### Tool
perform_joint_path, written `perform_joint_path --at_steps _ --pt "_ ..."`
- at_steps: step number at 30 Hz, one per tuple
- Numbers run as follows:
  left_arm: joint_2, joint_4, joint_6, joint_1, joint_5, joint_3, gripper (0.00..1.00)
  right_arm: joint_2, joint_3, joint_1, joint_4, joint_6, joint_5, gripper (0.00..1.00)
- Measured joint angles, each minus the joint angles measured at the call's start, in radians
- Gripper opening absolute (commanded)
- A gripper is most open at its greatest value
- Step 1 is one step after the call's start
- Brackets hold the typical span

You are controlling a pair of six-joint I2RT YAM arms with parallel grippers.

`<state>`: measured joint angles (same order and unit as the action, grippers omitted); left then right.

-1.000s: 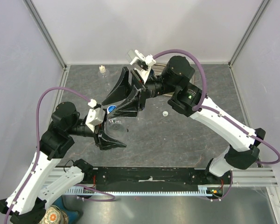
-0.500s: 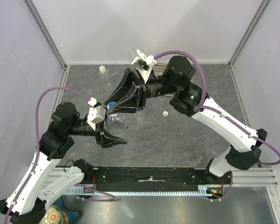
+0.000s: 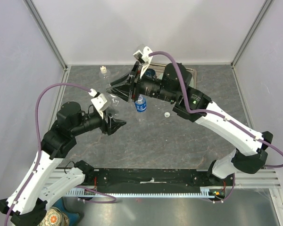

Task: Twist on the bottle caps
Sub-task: Screw the bottle cap onto the plastic bottle.

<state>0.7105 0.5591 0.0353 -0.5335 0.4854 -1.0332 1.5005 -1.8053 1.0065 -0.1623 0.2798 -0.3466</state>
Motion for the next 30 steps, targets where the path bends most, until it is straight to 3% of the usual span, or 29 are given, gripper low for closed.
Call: perform_joint_path --at_steps 11,14,15,17,18,24,30 --pt "-0.02 0.058 0.026 0.0 -0.303 0.0 0.02 0.079 -0.024 0.23 0.059 0.017 0.709 0.0" --pt "-0.019 0.071 0.033 0.001 -0.356 0.003 0.02 0.129 -0.082 0.272 0.03 0.034 0.873 0.16" --pt "-0.019 0.074 0.034 0.001 -0.372 0.006 0.02 0.148 -0.105 0.283 0.016 0.041 0.921 0.29" --pt "-0.019 0.08 0.035 0.002 -0.393 0.011 0.02 0.178 -0.141 0.298 -0.01 0.055 0.995 0.44" --pt "-0.019 0.082 0.037 0.002 -0.402 0.014 0.02 0.186 -0.151 0.303 -0.02 0.06 1.02 0.55" --pt "-0.028 0.032 0.034 0.022 -0.395 0.029 0.02 0.175 -0.168 0.32 -0.073 0.048 1.038 0.85" --pt "-0.045 -0.047 0.031 0.024 -0.204 0.03 0.02 0.025 -0.084 0.313 -0.08 -0.02 0.827 0.92"
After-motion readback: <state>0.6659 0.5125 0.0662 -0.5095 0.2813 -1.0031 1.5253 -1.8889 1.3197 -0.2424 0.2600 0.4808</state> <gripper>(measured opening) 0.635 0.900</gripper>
